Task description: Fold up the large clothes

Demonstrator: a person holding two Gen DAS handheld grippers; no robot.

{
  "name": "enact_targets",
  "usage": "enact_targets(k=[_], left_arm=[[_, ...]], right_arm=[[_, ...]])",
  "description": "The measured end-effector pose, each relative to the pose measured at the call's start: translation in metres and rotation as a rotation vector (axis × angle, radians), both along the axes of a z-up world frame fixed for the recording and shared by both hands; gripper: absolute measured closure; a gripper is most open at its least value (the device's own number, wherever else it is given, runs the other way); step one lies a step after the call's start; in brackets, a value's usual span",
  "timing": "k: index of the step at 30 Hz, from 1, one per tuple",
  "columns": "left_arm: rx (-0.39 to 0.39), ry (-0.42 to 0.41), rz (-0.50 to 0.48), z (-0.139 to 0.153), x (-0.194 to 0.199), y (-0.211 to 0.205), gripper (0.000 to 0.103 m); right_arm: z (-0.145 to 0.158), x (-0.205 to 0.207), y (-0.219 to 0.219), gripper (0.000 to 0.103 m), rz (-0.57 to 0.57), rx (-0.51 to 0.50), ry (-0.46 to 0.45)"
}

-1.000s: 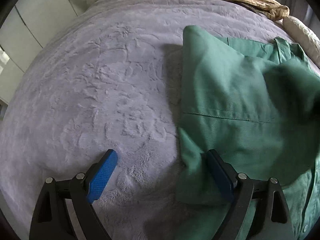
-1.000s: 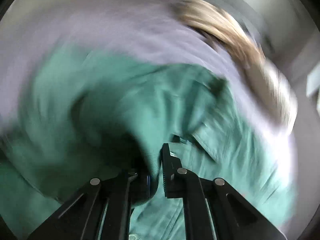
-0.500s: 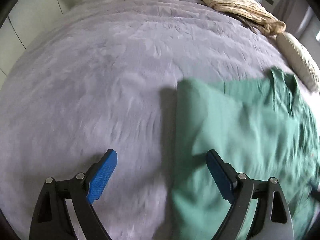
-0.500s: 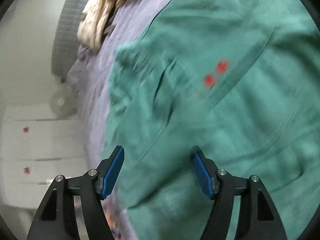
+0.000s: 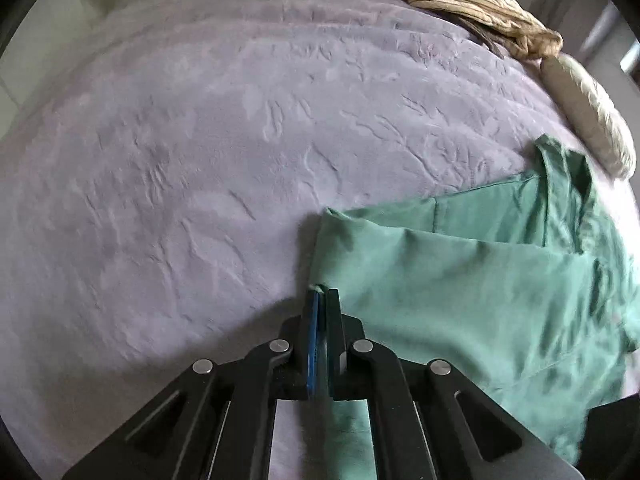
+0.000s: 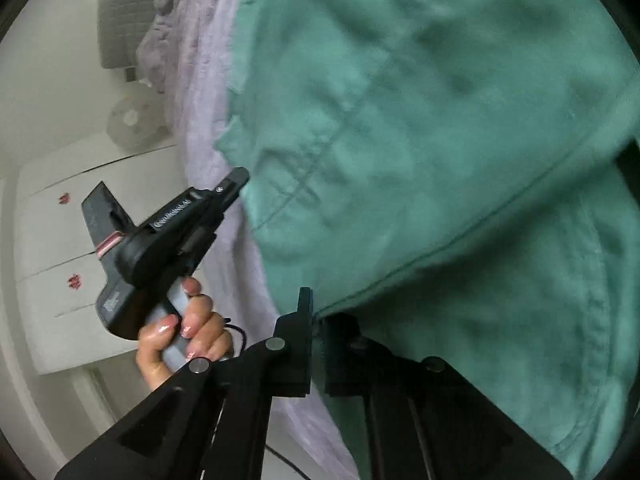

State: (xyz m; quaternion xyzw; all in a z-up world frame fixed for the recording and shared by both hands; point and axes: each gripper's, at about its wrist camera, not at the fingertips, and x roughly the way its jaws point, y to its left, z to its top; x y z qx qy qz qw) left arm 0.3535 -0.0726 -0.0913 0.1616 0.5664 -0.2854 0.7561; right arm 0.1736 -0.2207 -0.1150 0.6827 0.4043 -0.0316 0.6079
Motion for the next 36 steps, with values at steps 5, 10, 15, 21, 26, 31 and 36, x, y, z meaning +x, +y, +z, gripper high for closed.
enact_targets(k=[5, 10, 15, 21, 26, 31, 36], left_arm=[[0.065, -0.026, 0.065, -0.012, 0.016, 0.009, 0.099], [0.05, -0.101, 0.033, 0.02, -0.007, 0.017, 0.098], [-0.04, -0.097, 0.001, 0.053, -0.044, 0.032, 0.098], [0.042, -0.023, -0.015, 0.017, -0.087, 0.024, 0.098], [0.095, -0.046, -0.017, -0.006, -0.104, 0.034, 0.098], [0.136, -0.063, 0.006, 0.016, -0.107, 0.033, 0.098], [0.109, -0.069, -0.001, 0.047, -0.133, 0.032, 0.098]], right_arm=[[-0.03, -0.009, 0.017, 0.098, 0.074, -0.008, 0.093], [-0.005, -0.025, 0.002, 0.092, 0.177, -0.049, 0.082], [0.056, -0.067, -0.06, 0.068, 0.153, -0.397, 0.123], [0.071, -0.103, -0.138, 0.069, 0.009, -0.613, 0.263], [0.043, -0.134, -0.157, 0.09, -0.002, -0.575, 0.358], [0.041, -0.172, -0.155, 0.086, -0.036, -0.507, 0.364], [0.059, -0.193, -0.139, 0.08, -0.028, -0.465, 0.337]])
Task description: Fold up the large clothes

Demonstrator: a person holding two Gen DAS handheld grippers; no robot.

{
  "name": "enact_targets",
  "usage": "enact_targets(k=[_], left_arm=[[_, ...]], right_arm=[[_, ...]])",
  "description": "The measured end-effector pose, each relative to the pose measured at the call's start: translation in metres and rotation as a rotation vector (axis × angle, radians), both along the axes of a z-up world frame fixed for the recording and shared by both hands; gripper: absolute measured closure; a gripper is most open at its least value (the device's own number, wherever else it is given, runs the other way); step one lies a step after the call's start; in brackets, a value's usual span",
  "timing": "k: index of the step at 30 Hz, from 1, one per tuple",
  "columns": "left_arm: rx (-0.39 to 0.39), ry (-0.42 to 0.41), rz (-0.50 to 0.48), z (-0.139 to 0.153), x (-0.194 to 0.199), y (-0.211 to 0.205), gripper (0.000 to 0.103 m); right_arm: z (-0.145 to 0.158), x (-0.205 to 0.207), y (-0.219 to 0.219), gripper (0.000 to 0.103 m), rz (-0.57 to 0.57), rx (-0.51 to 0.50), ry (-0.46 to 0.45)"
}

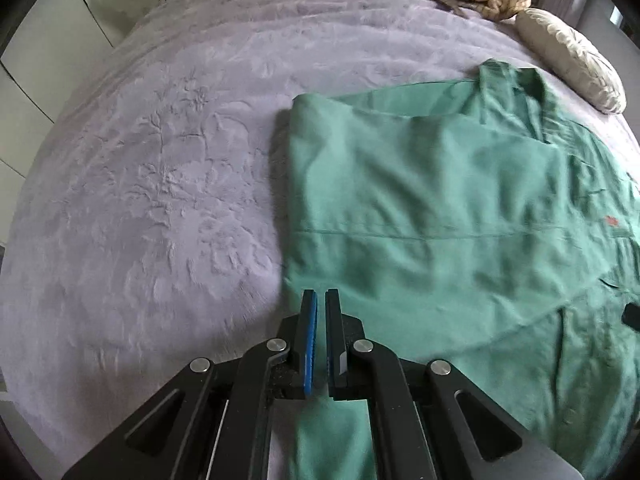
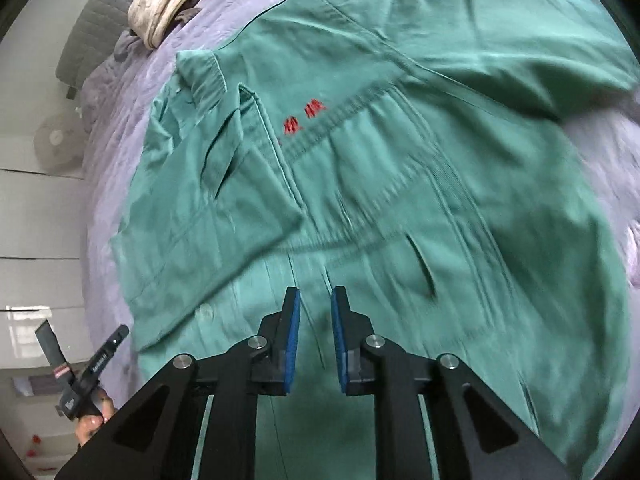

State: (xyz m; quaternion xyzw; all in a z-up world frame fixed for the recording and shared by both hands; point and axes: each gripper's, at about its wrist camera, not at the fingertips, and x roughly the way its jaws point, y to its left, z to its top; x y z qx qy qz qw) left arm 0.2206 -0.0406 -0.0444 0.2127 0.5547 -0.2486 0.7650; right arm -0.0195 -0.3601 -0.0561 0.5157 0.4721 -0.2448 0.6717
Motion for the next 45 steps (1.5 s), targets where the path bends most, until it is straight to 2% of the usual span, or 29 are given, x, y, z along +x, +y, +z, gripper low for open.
enact_targets(k=[1, 2, 3, 4, 6, 10, 12, 15, 16, 18, 20, 23, 24, 31, 36, 45], left_arm=[[0.006, 0.002, 0.003, 0.003, -0.008, -0.001, 0.097], [0.013, 0.01, 0.005, 0.007, -0.017, -0.005, 0.074], [0.011, 0.017, 0.007, 0.008, -0.022, -0.005, 0.048], [0.003, 0.025, 0.012, 0.011, -0.028, -0.004, 0.0], [-0.027, 0.002, 0.014, 0.02, -0.049, -0.009, 0.001], [-0.034, 0.049, -0.029, 0.025, -0.077, -0.029, 0.001], [-0.022, 0.048, -0.058, 0.027, -0.09, -0.042, 0.001], [0.031, 0.013, -0.079, 0.026, -0.101, -0.061, 0.001], [0.04, 0.02, -0.087, 0.024, -0.104, -0.068, 0.001], [0.045, 0.085, -0.109, 0.015, -0.109, -0.083, 0.001], [0.048, 0.122, -0.139, 0.011, -0.117, -0.095, 0.001], [0.044, 0.106, -0.18, 0.012, -0.134, -0.117, 0.001], [0.041, 0.106, -0.193, 0.013, -0.14, -0.125, 0.001], [0.027, 0.121, -0.241, 0.014, -0.172, -0.173, 0.001], [0.03, 0.138, -0.257, 0.01, -0.19, -0.204, 0.001], [0.035, 0.169, -0.299, -0.006, -0.213, -0.253, 0.001]], right_arm=[[0.005, -0.006, 0.003, 0.069, -0.004, 0.007, -0.002], [0.009, -0.01, 0.006, 0.061, -0.008, 0.01, -0.002], [0.011, -0.011, 0.008, 0.046, -0.012, 0.012, -0.002], [0.015, -0.018, 0.011, 0.042, -0.017, 0.013, -0.007], [0.021, -0.028, 0.014, 0.042, -0.029, 0.02, -0.015], [0.03, -0.05, 0.016, 0.039, -0.05, 0.029, -0.028], [0.034, -0.066, 0.014, 0.031, -0.056, 0.025, -0.03], [0.039, -0.085, 0.005, 0.03, -0.081, 0.024, -0.046], [0.04, -0.091, 0.001, 0.027, -0.094, 0.023, -0.054], [0.044, -0.105, -0.01, 0.02, -0.125, 0.018, -0.095], [0.048, -0.12, -0.025, 0.02, -0.166, 0.012, -0.13], [0.052, -0.144, -0.05, 0.009, -0.229, -0.006, -0.164], [0.053, -0.151, -0.058, 0.0, -0.249, -0.011, -0.173], [0.056, -0.204, -0.122, 0.0, -0.388, -0.019, -0.224], [0.049, -0.226, -0.16, 0.0, -0.429, -0.029, -0.223], [0.013, -0.264, -0.237, 0.0, -0.587, 0.023, -0.272]])
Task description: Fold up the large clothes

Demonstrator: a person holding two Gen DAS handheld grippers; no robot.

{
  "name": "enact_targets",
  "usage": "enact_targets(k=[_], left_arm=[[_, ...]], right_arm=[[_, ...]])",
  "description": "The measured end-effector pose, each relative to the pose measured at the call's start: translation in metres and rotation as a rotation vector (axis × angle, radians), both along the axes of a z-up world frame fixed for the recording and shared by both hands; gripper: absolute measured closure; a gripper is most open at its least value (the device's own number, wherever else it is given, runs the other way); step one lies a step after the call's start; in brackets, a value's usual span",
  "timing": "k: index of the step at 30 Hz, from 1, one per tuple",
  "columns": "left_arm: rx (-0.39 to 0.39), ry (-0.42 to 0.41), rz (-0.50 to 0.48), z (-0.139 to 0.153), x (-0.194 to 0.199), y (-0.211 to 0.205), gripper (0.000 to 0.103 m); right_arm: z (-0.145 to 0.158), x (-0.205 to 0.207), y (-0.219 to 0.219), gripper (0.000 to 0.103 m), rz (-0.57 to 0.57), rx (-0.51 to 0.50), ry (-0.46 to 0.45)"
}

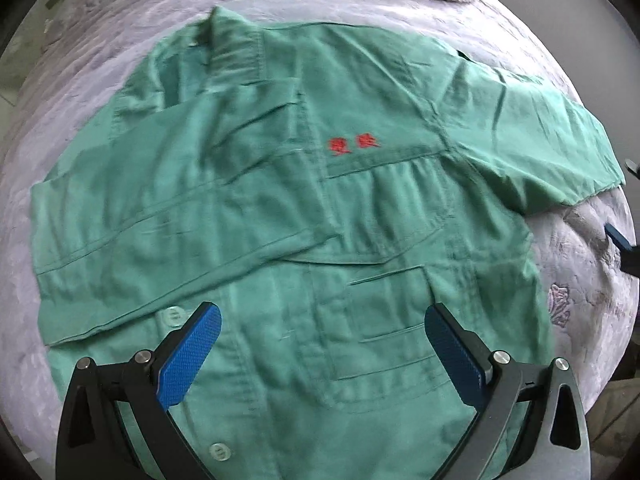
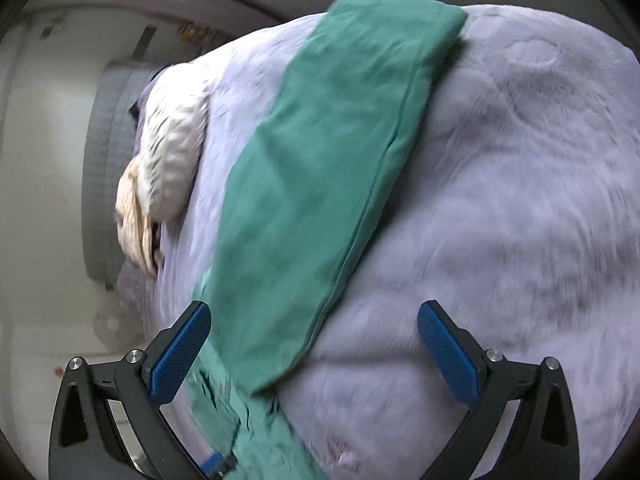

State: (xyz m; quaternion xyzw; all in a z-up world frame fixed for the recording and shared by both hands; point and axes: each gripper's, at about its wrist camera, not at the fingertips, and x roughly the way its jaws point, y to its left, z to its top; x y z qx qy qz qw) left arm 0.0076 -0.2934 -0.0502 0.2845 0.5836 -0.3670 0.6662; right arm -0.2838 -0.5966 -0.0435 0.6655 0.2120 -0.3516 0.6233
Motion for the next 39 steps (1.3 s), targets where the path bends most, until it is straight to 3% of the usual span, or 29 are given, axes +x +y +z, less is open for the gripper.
enact_targets(k=[13, 20, 21, 23, 24, 25, 28, 31, 39], left_arm=[[0.016, 0.001, -0.031, -0.01, -0.018, -0.026, 0.001], [0.02, -0.022, -0.031, -0.009, -0.024, -0.027, 0.001], [0.018, -0.024, -0.032, -0.009, -0.028, -0.026, 0.001], [0.012, -0.015, -0.032, -0.01, -0.028, -0.022, 0.001], [0.008, -0.012, -0.029, -0.009, -0.027, -0.018, 0.001], [0.004, -0.015, -0.025, -0.009, -0.024, -0.016, 0.001], [-0.012, -0.028, -0.008, -0.008, -0.01, -0.007, 0.001], [-0.026, -0.007, 0.016, -0.008, 0.003, 0.002, 0.001], [-0.035, -0.062, 0.092, -0.001, 0.053, 0.037, 0.001]], right_arm=[[-0.03, -0.007, -0.072, 0.0, -0.152, -0.004, -0.215], [-0.029, -0.002, -0.081, 0.0, -0.178, -0.009, -0.261], [-0.029, -0.002, -0.082, 0.005, -0.188, -0.007, -0.27], [-0.031, -0.004, -0.083, 0.047, -0.21, 0.018, -0.283], [-0.034, -0.004, -0.084, 0.087, -0.222, 0.052, -0.275], [-0.038, -0.006, -0.082, 0.098, -0.237, 0.077, -0.287], [-0.036, -0.005, -0.079, 0.099, -0.251, 0.063, -0.352], [-0.014, 0.014, -0.075, 0.099, -0.166, -0.007, -0.371], [0.065, 0.13, -0.045, 0.098, 0.186, -0.173, -0.41]])
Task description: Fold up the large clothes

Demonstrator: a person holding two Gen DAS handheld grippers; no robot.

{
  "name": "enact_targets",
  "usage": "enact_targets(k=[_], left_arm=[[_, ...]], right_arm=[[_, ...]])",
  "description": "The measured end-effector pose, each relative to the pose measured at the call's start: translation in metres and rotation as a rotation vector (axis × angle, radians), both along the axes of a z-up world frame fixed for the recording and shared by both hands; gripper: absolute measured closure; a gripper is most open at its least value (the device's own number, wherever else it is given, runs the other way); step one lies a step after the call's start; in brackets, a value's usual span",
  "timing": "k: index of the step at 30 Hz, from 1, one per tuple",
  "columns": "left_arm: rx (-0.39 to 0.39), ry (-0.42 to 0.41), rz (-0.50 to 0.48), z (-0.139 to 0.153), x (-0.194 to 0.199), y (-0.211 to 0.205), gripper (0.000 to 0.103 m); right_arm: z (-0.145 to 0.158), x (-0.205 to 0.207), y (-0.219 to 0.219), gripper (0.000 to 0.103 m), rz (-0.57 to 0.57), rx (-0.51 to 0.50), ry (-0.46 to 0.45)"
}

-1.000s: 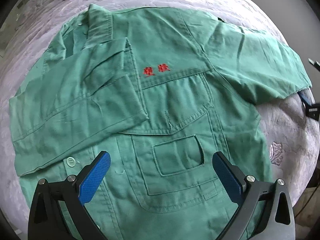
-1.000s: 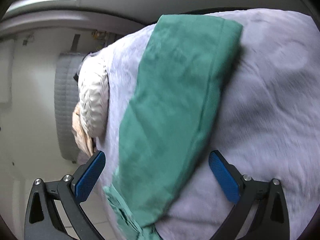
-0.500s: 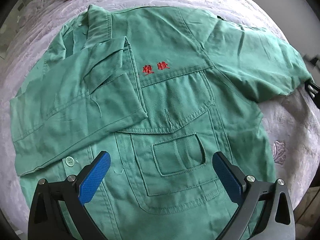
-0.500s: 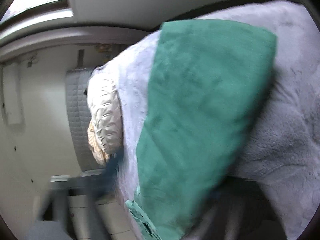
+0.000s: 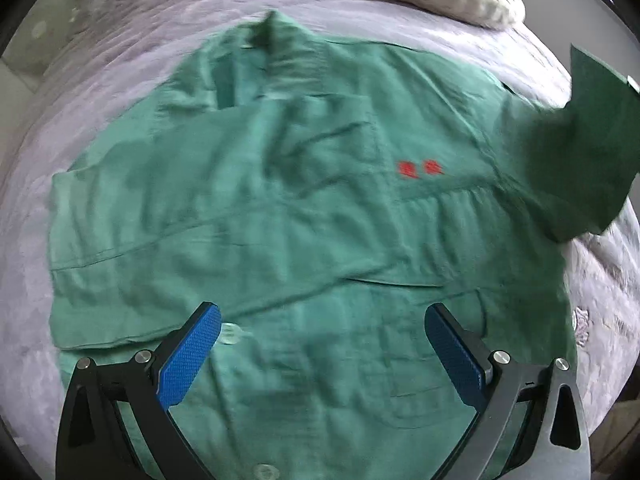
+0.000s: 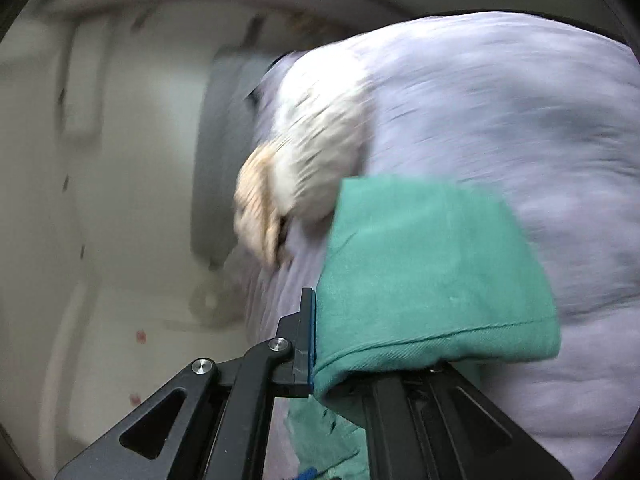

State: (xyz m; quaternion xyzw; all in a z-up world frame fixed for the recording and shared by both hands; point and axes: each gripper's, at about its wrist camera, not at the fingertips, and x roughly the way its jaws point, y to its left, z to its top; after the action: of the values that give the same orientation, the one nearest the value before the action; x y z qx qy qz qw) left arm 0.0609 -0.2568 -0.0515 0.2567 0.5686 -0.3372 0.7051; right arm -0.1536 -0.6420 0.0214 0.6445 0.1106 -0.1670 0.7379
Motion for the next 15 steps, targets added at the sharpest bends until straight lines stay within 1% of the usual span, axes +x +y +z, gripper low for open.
enact_targets(k=[2, 3, 5, 7, 8, 10, 12, 13, 15], left_arm=[[0.003, -0.018, 0.019, 0.002, 0.011, 0.009, 0.001], [0.01, -0.041, 0.029, 0.004, 0.018, 0.015, 0.001], [0.029, -0.089, 0.049, 0.006, 0.031, 0.031, 0.001], [0.043, -0.116, 0.07, 0.004, 0.039, 0.041, 0.001], [0.046, -0.119, 0.08, 0.002, 0.042, 0.044, 0.001], [0.048, -0.124, 0.109, -0.001, 0.053, 0.054, 0.001], [0.045, -0.12, 0.143, -0.005, 0.066, 0.069, 0.001], [0.044, -0.117, 0.16, -0.004, 0.067, 0.079, 0.001], [0.046, -0.117, 0.191, -0.005, 0.076, 0.093, 0.001]], right_arm=[[0.02, 0.045, 0.019, 0.098, 0.096, -0.064, 0.01], [0.028, 0.063, 0.029, 0.099, 0.137, -0.094, 0.019], [0.044, 0.103, 0.056, 0.098, 0.241, -0.174, 0.062], [0.053, 0.152, 0.093, 0.098, 0.37, -0.26, 0.127], [0.053, 0.168, 0.109, 0.098, 0.416, -0.283, 0.154], [0.041, 0.208, 0.151, 0.098, 0.524, -0.32, 0.221], [0.021, 0.232, 0.179, 0.098, 0.585, -0.313, 0.277], [0.006, 0.245, 0.195, 0.098, 0.617, -0.297, 0.305], [-0.026, 0.269, 0.221, 0.098, 0.66, -0.271, 0.391]])
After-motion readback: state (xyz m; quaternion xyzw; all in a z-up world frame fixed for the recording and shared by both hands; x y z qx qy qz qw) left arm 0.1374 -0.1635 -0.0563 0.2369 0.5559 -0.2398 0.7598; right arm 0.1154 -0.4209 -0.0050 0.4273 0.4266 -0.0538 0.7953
